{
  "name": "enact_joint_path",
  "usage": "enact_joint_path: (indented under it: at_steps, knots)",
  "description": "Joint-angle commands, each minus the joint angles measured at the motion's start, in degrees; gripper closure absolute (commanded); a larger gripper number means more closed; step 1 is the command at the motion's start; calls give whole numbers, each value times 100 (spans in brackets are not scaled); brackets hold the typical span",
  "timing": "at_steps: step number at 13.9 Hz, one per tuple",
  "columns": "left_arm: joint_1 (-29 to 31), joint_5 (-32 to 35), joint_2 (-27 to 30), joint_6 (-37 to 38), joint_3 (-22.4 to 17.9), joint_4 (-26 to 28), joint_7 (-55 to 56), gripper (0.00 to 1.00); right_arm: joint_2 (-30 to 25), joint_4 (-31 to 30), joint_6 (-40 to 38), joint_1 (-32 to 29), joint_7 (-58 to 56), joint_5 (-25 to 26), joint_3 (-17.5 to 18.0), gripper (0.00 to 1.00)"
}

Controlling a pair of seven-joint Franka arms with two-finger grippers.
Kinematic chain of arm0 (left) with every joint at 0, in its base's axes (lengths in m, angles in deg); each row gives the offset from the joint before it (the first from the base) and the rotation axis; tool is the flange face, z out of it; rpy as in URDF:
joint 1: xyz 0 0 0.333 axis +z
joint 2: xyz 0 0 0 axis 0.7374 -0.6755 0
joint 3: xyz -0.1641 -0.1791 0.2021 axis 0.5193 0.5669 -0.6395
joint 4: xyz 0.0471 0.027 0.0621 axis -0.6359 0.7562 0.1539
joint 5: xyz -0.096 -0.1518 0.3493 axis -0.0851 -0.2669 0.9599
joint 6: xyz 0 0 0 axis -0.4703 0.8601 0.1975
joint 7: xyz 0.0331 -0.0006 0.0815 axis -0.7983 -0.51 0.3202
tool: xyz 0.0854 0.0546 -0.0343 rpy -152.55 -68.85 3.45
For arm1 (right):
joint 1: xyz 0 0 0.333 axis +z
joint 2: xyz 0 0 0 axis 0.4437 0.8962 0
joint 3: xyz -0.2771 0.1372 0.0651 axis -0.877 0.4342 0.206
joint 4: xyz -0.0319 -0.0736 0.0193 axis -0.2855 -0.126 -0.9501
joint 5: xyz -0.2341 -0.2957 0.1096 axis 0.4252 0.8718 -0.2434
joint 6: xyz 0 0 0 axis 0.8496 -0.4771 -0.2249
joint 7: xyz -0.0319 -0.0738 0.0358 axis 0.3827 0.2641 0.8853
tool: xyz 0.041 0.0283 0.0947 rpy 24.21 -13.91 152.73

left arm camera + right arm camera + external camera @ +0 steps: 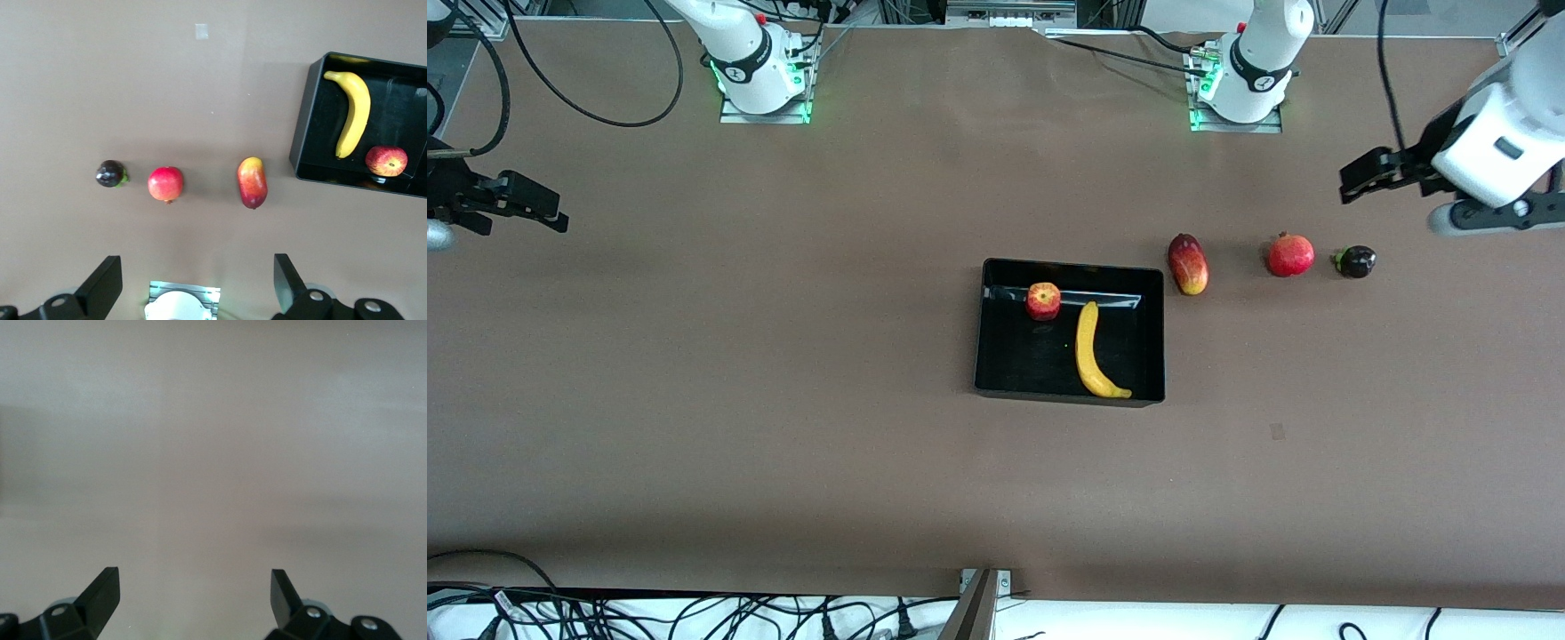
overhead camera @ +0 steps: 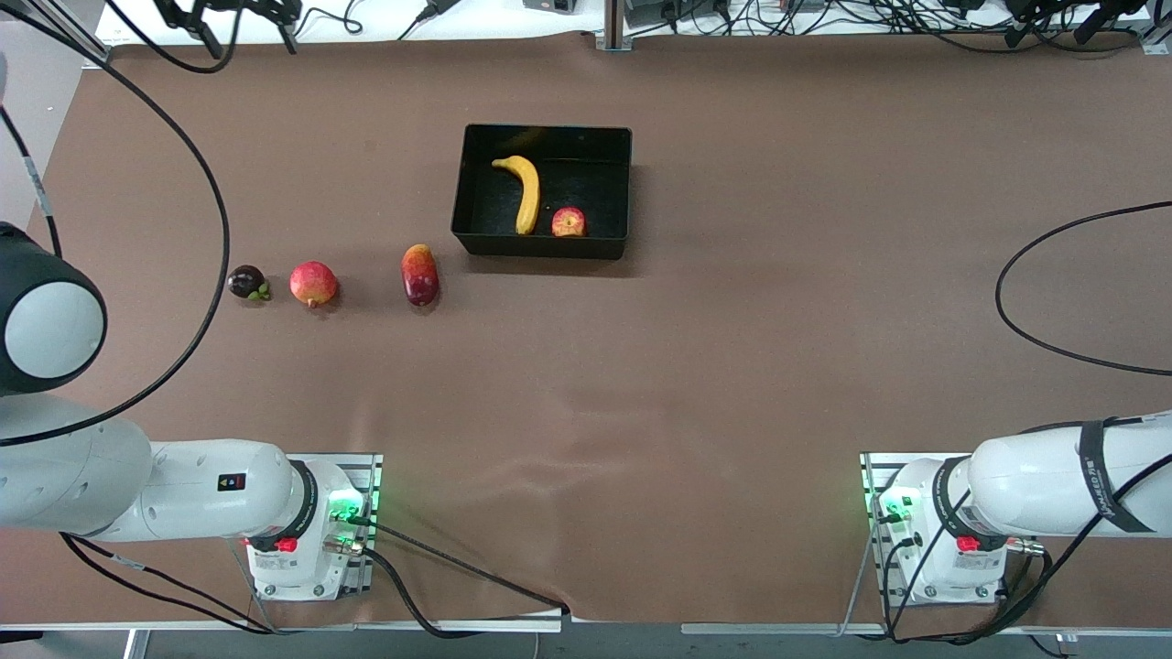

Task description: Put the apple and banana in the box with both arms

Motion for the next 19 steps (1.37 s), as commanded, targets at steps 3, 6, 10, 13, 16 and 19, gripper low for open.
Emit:
enact_joint_path:
  at_steps: [3,6,10,13,16,19]
  knots:
    - [548,-78,471,-74,10,271,-391,0,-21,54,-68,-38,83,-27,26,0]
    - [680,-69,515,-188,10,280,-479,0,-21,54,-42,-38,74,-18,26,0]
    - [689,-104,567,-346,19,446,-488,0,5,54,-7,-38,4,-9,26,0]
    - [698,-297,1076,-838,11,1184,-488,0,6,54,-7,-38,4,-9,26,0]
    - [689,-315,1051,-856,10,1159,-488,0,6,54,-7,-38,4,-18,26,0]
    - [689,-315,1007,-848,10,1071,-514,0,6,54,-7,-38,4,-18,26,0]
